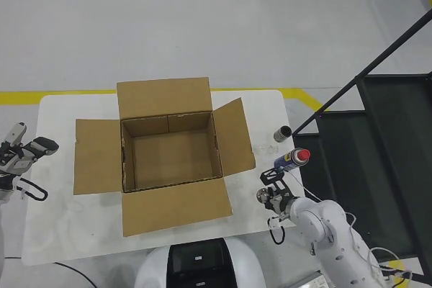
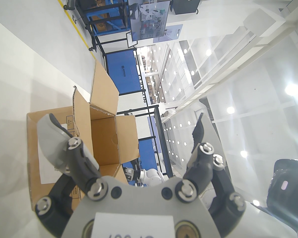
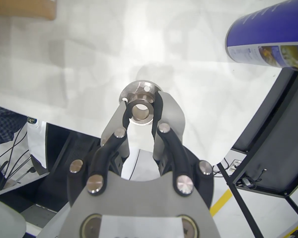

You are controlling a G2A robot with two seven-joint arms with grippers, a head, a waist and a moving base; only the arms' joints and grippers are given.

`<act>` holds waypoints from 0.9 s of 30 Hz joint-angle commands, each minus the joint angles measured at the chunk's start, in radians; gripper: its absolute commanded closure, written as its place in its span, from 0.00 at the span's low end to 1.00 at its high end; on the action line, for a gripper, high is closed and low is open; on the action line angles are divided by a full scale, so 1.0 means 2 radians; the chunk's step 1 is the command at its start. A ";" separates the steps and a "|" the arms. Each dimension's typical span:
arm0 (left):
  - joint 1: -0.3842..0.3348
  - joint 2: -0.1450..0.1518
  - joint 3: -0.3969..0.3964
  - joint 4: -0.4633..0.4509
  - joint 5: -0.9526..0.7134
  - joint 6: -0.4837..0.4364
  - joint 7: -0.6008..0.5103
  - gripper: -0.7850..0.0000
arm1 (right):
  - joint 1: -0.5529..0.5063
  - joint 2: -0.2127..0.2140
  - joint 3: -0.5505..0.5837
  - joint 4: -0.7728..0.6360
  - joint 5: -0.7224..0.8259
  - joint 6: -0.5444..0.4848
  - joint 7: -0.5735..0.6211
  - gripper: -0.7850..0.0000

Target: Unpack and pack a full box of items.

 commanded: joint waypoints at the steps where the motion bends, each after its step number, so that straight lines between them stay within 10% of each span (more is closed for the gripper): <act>1: 0.000 0.000 0.000 0.000 0.000 0.000 0.000 0.00 | -0.021 0.002 0.014 -0.033 0.012 -0.015 0.002 1.00; 12: 0.000 0.000 0.000 0.000 0.000 0.000 0.000 0.00 | -0.095 0.014 0.075 -0.190 0.035 -0.075 0.060 1.00; 27: 0.000 0.000 0.000 0.000 0.000 0.000 0.000 0.00 | 0.117 0.013 -0.085 -0.190 0.055 -0.077 0.185 1.00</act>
